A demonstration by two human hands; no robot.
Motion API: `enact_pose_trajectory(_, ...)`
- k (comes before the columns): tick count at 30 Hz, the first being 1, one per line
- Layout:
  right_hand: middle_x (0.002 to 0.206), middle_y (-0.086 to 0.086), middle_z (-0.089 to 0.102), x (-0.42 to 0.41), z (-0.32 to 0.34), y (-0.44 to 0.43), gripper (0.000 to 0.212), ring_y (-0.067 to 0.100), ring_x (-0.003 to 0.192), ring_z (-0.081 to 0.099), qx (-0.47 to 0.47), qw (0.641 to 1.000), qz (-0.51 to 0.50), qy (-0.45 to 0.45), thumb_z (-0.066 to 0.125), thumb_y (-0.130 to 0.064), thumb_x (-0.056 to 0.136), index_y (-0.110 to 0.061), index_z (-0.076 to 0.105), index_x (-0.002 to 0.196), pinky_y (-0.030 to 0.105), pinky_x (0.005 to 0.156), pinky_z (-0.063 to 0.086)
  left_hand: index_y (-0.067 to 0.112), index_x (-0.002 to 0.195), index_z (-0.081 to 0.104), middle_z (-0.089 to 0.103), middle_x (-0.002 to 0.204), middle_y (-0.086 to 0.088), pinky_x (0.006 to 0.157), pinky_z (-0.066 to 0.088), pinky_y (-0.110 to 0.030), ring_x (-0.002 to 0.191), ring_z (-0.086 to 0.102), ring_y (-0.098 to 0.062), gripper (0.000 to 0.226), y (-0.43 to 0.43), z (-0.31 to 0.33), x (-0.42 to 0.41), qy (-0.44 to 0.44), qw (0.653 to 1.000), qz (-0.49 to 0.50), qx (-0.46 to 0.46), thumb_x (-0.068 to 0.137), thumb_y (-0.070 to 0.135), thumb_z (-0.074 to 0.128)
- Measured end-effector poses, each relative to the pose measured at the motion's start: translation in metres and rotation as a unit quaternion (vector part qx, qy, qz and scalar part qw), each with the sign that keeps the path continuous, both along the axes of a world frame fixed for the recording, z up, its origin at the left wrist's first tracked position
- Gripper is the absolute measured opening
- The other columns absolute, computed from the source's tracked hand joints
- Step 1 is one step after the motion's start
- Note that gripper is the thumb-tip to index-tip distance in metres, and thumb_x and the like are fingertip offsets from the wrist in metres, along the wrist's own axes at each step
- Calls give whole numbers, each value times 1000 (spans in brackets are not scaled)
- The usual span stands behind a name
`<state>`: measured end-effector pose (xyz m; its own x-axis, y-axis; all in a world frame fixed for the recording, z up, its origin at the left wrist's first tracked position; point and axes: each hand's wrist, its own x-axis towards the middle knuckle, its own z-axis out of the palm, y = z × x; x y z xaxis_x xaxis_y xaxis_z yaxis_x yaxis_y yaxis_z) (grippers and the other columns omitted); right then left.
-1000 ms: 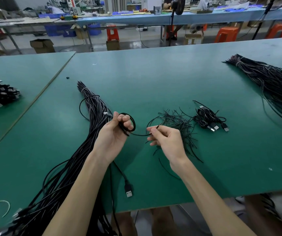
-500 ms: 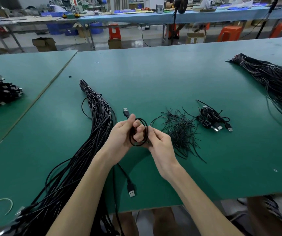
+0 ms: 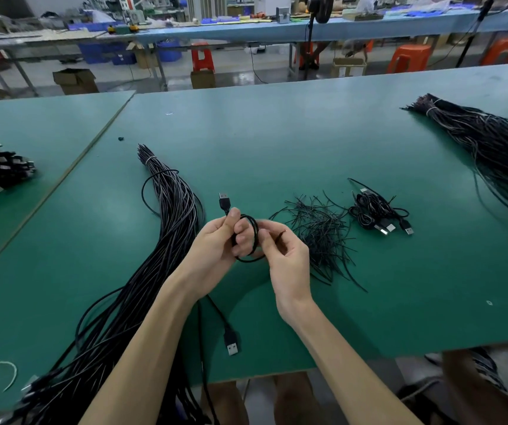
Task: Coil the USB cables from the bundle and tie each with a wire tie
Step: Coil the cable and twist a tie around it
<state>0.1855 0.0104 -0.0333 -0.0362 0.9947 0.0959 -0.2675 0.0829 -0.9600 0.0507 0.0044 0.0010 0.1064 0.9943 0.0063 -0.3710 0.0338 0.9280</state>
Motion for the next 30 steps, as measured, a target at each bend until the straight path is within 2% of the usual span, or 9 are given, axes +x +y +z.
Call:
enact_pose_trajectory(4, 96, 4, 78, -1, -1, -1, 17, 17, 86, 69, 0, 1000, 17, -23, 61, -20, 104, -16, 77, 109, 29, 83, 58, 19, 73, 49, 37, 66, 4, 55, 33, -20, 55, 29, -10, 39, 0, 1, -1, -28, 1000, -11, -2, 107, 36, 44)
enact_pose_trajectory(8, 93, 4, 78, -2, 1, -3, 24, 10, 85, 69, 15, 999, 35, -35, 55, -20, 107, -17, 78, 103, 20, 78, 55, 20, 73, 53, 41, 68, 3, 56, 38, -20, 54, 33, -11, 39, 0, 0, -2, -28, 999, -19, 3, 107, 37, 45)
enact_pose_trajectory(11, 104, 6, 77, -2, 2, -1, 21, 11, 96, 72, -4, 999, 15, -31, 56, -12, 106, -13, 77, 112, 19, 82, 55, 20, 75, 59, 51, 72, -2, 64, 47, -24, 59, 44, -16, 39, 2, -6, -2, 40, 999, 7, 14, 107, 40, 48)
enact_pose_trajectory(13, 111, 8, 73, -2, 1, -2, 21, 14, 102, 71, -3, 999, -12, -53, 58, -12, 105, -12, 75, 117, 24, 88, 56, 18, 78, 60, 57, 76, -9, 75, 52, -31, 68, 55, -21, 40, 4, -10, 0, 91, 995, 40, 32, 107, 41, 46)
enact_pose_trajectory(17, 109, -5, 70, 0, 3, -4, 20, 7, 103, 68, 34, 991, -58, -113, 60, -16, 104, -19, 75, 118, 27, 96, 54, 16, 75, 57, 59, 79, -8, 84, 49, -37, 81, 57, -23, 42, 6, -14, 0, 136, 986, 87, 51, 105, 43, 46)
enact_pose_trajectory(21, 104, -8, 71, 0, 3, -4, 19, 3, 99, 66, 52, 984, -83, -145, 58, -19, 105, -20, 76, 113, 21, 90, 52, 23, 70, 56, 50, 72, -1, 74, 50, -25, 69, 53, -19, 42, 2, -8, -2, 44, 999, 0, 23, 105, 44, 47)
enact_pose_trajectory(24, 93, -3, 75, 4, 2, -1, 21, 10, 85, 71, 21, 989, -101, -106, 56, -17, 106, -18, 77, 101, 23, 78, 55, 21, 70, 53, 39, 65, 4, 65, 49, -20, 57, 44, -15, 42, 0, -1, -6, -38, 999, 10, -5, 107, 40, 45)
enact_pose_trajectory(28, 77, 1, 74, 3, 4, -3, 26, 21, 62, 68, 13, 995, -72, -71, 52, -17, 108, -12, 74, 95, 35, 54, 55, 20, 75, 49, 32, 59, 9, 81, 55, -27, 47, 32, -8, 38, 2, 5, -13, -131, 991, 26, -3, 107, 38, 42)
enact_pose_trajectory(30, 74, 4, 73, 1, 6, -6, 26, 18, 54, 61, 5, 998, -54, -45, 52, -19, 108, -12, 73, 94, 31, 42, 45, 20, 73, 53, 32, 58, 10, 76, 55, -29, 46, 31, -7, 41, 2, 6, -14, -161, 986, 42, -2, 107, 38, 42)
